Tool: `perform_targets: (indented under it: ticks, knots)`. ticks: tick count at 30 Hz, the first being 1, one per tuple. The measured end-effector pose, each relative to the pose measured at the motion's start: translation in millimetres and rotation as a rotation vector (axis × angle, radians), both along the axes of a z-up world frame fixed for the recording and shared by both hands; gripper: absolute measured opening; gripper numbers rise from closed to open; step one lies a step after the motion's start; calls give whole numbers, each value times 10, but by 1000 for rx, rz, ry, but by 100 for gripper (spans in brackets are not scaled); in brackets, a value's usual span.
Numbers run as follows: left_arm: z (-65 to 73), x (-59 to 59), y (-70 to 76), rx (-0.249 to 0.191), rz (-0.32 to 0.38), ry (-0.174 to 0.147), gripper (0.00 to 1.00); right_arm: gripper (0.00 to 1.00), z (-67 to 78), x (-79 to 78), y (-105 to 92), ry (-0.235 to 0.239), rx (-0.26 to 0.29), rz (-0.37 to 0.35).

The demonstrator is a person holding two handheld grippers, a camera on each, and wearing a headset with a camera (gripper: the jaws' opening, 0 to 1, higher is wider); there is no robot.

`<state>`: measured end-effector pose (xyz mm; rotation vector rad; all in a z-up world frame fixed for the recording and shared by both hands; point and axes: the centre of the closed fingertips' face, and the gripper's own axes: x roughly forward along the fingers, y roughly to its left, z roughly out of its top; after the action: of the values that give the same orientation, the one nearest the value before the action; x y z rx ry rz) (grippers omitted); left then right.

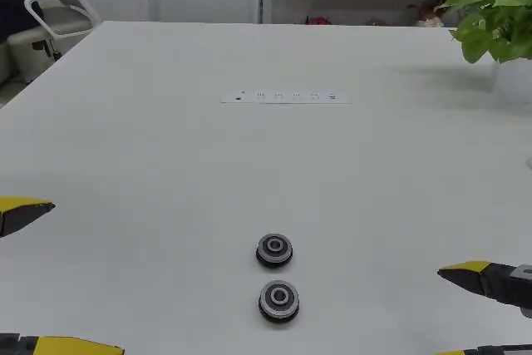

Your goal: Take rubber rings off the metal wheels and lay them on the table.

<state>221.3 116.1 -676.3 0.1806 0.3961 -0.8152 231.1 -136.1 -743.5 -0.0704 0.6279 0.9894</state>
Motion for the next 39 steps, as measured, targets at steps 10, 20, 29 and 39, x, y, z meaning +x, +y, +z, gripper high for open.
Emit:
perform_targets:
  ticks: [10,20,29,39]
  knots:
    - [105,16,-71,14,-27,-24,99,84,64,65,31,-11,-4,24]
    - [212,52,-134,10,-60,-30,99,83,178,144,89,-31,-2,52]
    - [272,123,-206,56,-105,-43,99,82,306,224,171,-62,-2,79]
    - [445,269,-326,62,-160,-91,99,79,454,314,284,-97,5,117]
